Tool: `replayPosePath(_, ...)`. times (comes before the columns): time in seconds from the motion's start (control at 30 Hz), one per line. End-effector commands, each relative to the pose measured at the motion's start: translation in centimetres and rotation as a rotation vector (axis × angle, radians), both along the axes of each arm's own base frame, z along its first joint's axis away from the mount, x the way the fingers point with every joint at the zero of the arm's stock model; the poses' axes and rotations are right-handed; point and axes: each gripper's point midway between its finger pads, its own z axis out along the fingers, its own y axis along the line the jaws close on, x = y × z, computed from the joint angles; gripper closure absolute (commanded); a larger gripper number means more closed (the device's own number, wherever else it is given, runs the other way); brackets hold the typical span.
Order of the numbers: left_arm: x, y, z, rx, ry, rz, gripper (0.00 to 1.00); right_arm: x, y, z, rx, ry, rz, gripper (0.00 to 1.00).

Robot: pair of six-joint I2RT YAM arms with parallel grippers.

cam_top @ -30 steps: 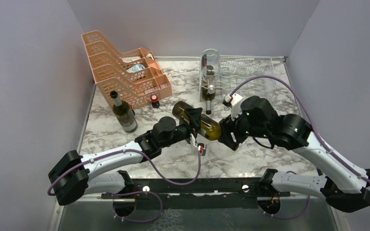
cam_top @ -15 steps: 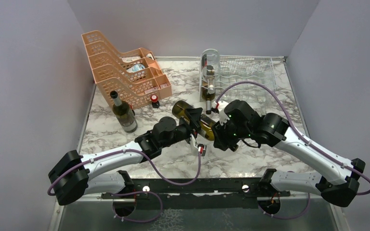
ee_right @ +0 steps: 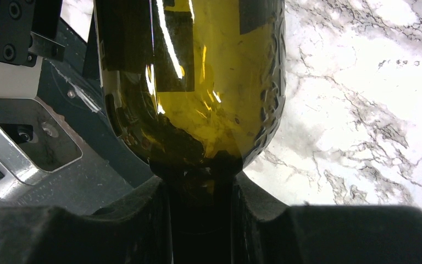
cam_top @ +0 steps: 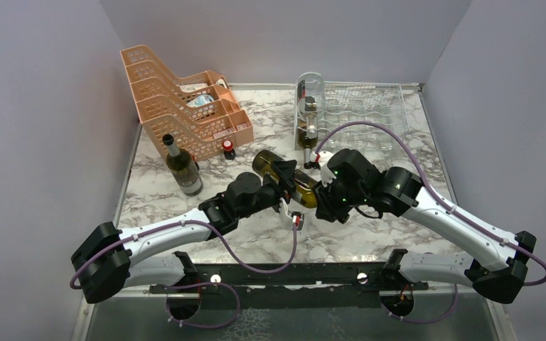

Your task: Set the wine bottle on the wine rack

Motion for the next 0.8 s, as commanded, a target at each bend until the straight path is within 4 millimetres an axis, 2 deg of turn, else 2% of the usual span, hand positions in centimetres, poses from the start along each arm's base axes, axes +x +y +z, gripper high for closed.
replayPosePath(0.0,-0.3,-0.4,7.3,-0.203,-0.100,-0.013,0.69,2.0,0.6,1.2,0.032,-0.089,-0.061,0.99)
replayPosePath(0.03,-0.3,-0.3,7.2,-0.201,-0.099,-0.010,0.54,2.4,0.5,1.6,0.040,-0.110,-0.074,0.99)
replayPosePath(0.07,-0.3,-0.2,7.1,-0.200,-0.098,-0.008,0.26,2.7,0.5,2.1,0.048,-0.132,-0.088,0.99)
replayPosePath(0.1,-0.3,-0.1,7.1,-0.199,-0.097,-0.003,0.04,3.0,0.5,2.6,0.057,-0.152,-0.097,0.99)
replayPosePath(0.13,-0.2,-0.1,7.0,-0.199,-0.096,0.001,0.01,3.4,0.4,3.1,0.066,-0.173,-0.111,0.99)
replayPosePath(0.3,-0.5,0.2,6.7,-0.210,-0.073,0.001,0.01,5.2,-0.3,5.5,0.095,-0.279,-0.196,0.99)
replayPosePath(0.57,-1.1,0.6,7.2,-0.277,-0.007,-0.002,0.01,8.8,-2.6,9.4,0.105,-0.464,-0.414,0.99)
replayPosePath(0.63,-1.1,0.8,7.8,-0.332,0.051,0.021,0.01,9.8,-3.4,10.6,0.098,-0.524,-0.482,0.99)
replayPosePath(0.77,-0.6,1.3,10.3,-0.517,0.222,0.091,0.01,11.8,-4.3,13.5,0.098,-0.636,-0.578,0.99)
